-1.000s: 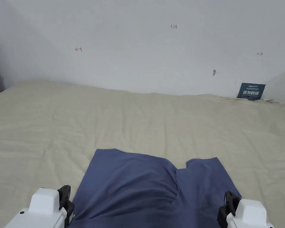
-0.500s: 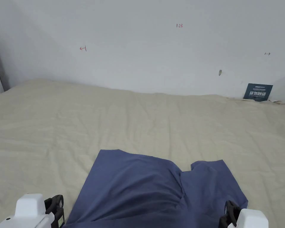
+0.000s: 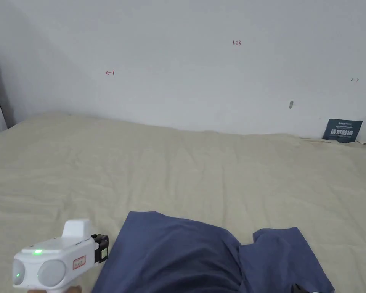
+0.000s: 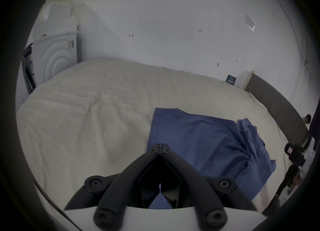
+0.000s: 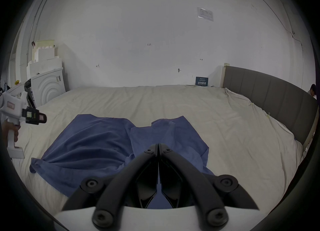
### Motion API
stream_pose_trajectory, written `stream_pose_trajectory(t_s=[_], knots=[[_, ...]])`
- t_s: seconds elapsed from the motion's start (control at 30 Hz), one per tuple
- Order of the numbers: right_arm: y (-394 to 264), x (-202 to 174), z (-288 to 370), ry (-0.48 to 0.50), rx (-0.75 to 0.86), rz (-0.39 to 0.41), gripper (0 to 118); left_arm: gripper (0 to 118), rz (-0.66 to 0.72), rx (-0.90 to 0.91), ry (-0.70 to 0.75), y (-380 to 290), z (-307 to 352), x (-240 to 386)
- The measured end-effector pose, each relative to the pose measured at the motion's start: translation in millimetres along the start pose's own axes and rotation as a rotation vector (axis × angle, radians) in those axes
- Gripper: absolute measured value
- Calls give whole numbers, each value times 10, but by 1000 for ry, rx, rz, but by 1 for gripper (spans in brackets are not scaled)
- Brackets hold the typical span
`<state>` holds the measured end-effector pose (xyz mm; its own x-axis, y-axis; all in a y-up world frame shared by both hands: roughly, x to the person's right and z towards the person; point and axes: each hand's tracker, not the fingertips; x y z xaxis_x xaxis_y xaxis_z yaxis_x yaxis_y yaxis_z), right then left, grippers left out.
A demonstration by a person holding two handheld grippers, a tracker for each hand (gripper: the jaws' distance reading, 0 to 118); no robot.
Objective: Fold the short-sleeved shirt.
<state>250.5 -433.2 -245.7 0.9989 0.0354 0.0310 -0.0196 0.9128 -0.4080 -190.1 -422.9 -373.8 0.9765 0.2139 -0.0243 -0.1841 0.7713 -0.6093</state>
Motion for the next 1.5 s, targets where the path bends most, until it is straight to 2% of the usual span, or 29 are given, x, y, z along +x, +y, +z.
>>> stream_pose_trajectory(t_s=[0.27,0.33,0.37,0.4,0.43,0.5,0.6,0.7,0.8,0.9,0.93,0.97,1.07,1.1,1.2,1.27,1.47,1.5], knots=[[103,-49,-298,10,-25,-3,0,2,9,-106,4,477,-809,260],[110,-63,-371,11,-35,2,0,26,14,-141,32,519,-961,299],[111,-74,-396,12,-38,4,0,43,11,-150,43,547,-1052,330],[113,-80,-430,15,-44,8,0,64,15,-169,47,574,-1138,353],[113,-84,-460,17,-49,10,0,76,17,-181,51,578,-1173,355],[97,-91,-523,17,-57,15,0,89,-1,-220,70,608,-1315,419],[72,-91,-607,18,-73,22,0,89,-47,-222,70,658,-1495,450],[31,-86,-659,18,-89,29,0,89,-79,-252,95,697,-1644,506],[-5,-71,-682,12,-105,33,0,86,-171,-344,147,650,-1786,622],[-57,-36,-699,5,-117,26,0,84,-221,-331,184,634,-1818,692],[-70,-27,-703,1,-120,25,0,80,-229,-334,187,636,-1812,736],[-79,-15,-706,-3,-127,22,0,73,-251,-334,181,656,-2003,657],[-101,13,-695,-7,-136,7,0,41,-331,-324,166,643,-2017,791],[-106,23,-691,-9,-136,3,0,28,-334,-329,159,608,-2079,762],[-124,59,-673,-15,-138,-7,0,1,-322,-333,157,649,-2096,697],[-121,110,-668,-19,-145,-16,0,0,-260,-325,136,650,-2076,615],[13,474,-737,-60,-162,-61,1,0,-256,-215,109,725,-1749,497],[63,567,-801,-72,-178,-59,3,0,-250,-178,104,603,-1363,698]])
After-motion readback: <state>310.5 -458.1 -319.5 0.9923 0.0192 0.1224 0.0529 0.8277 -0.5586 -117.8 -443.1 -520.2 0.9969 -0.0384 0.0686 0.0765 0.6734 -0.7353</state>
